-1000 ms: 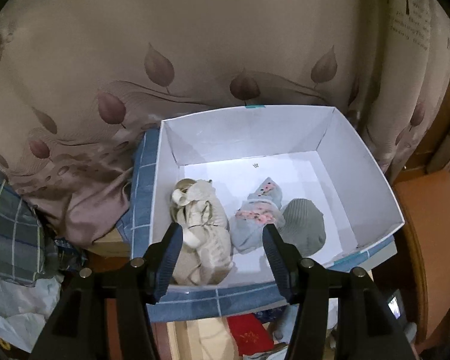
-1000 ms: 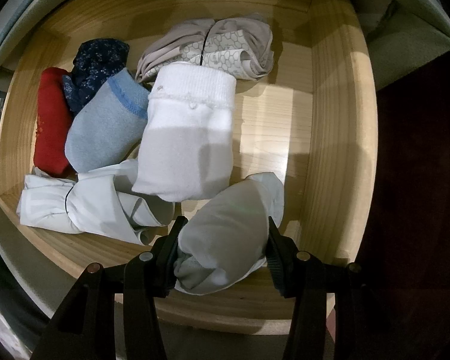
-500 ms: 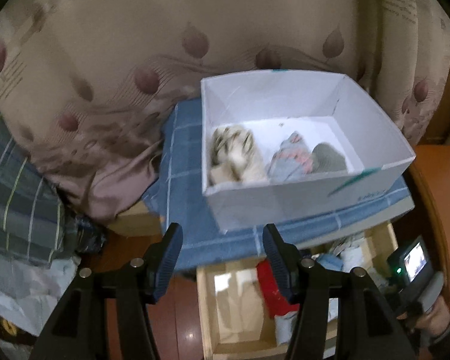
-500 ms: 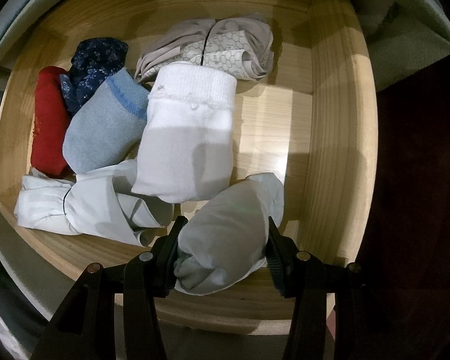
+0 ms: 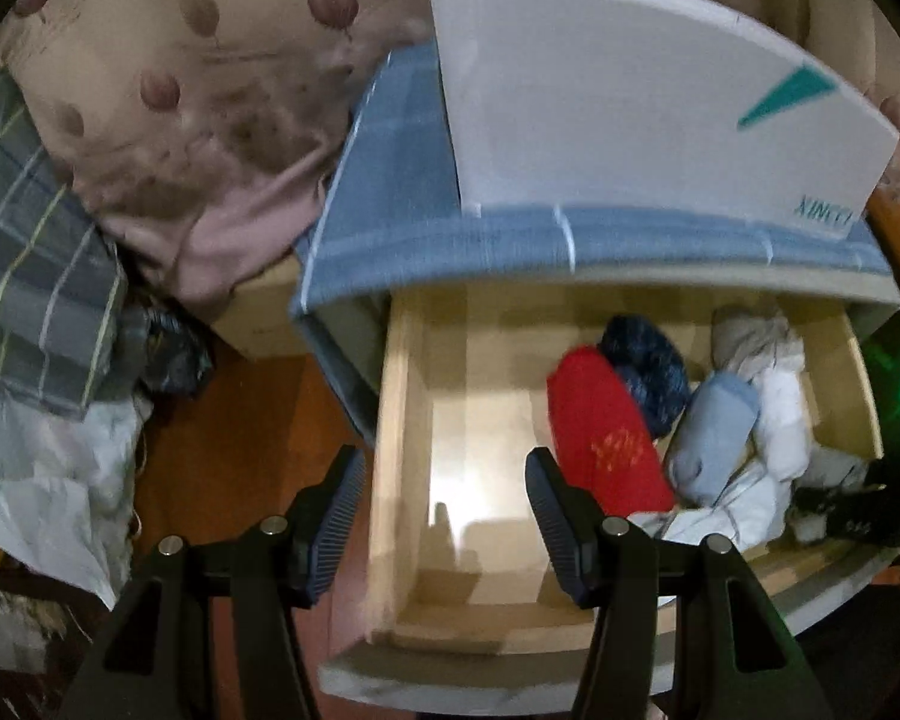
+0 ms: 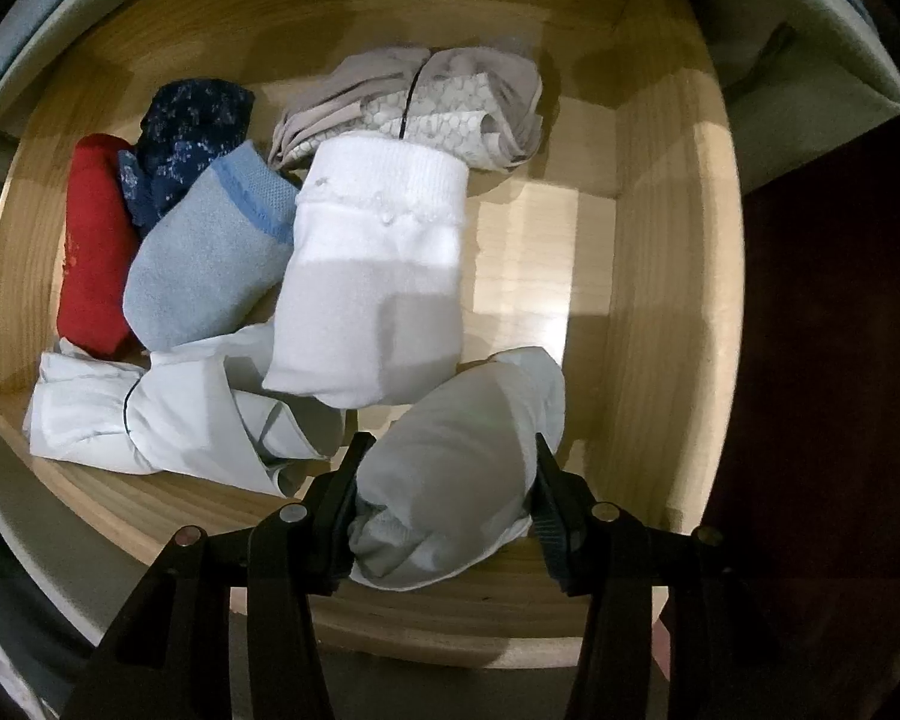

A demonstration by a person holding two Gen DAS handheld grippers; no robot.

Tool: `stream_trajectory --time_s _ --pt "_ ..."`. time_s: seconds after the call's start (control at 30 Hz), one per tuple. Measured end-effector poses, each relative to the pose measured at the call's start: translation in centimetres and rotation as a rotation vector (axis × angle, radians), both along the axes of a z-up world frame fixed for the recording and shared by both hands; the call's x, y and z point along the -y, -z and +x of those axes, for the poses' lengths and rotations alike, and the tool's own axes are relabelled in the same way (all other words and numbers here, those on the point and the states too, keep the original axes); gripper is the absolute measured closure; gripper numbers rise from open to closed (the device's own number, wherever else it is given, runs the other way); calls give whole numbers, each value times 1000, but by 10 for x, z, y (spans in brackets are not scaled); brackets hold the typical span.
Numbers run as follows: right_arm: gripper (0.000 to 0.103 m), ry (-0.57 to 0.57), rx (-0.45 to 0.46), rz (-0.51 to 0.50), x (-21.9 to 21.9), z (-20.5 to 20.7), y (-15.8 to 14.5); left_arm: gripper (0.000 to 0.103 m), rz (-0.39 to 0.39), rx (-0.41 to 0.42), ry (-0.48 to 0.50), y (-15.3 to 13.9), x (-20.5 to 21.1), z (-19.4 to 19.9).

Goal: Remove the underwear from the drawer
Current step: 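Move the left tool back over the open drawer, then lift the grey rolled garment with the right tool into the box and open it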

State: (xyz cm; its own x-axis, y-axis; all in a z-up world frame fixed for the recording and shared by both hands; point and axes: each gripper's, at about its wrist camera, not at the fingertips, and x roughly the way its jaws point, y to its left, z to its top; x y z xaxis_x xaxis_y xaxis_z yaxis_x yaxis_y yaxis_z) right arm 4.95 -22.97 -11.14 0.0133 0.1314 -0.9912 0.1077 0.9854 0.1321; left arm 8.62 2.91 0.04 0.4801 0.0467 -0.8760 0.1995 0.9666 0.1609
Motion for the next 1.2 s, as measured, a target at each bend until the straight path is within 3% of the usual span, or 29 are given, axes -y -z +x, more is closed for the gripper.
stream_trajectory --time_s 0.27,0.53,0.87,1.2 --pt "59 23 56 -10 2 -6 -13 46 14 -6 -23 27 2 -10" --pt "59 64 153 -14 15 -14 -38 46 -30 32 -63 22 -6 -11" --pt "59 93 338 -42 32 -29 -84 46 -48 53 -100 20 -11 -13" --pt "59 111 442 10 24 -23 -134 46 -63 59 -117 17 -17 -13"
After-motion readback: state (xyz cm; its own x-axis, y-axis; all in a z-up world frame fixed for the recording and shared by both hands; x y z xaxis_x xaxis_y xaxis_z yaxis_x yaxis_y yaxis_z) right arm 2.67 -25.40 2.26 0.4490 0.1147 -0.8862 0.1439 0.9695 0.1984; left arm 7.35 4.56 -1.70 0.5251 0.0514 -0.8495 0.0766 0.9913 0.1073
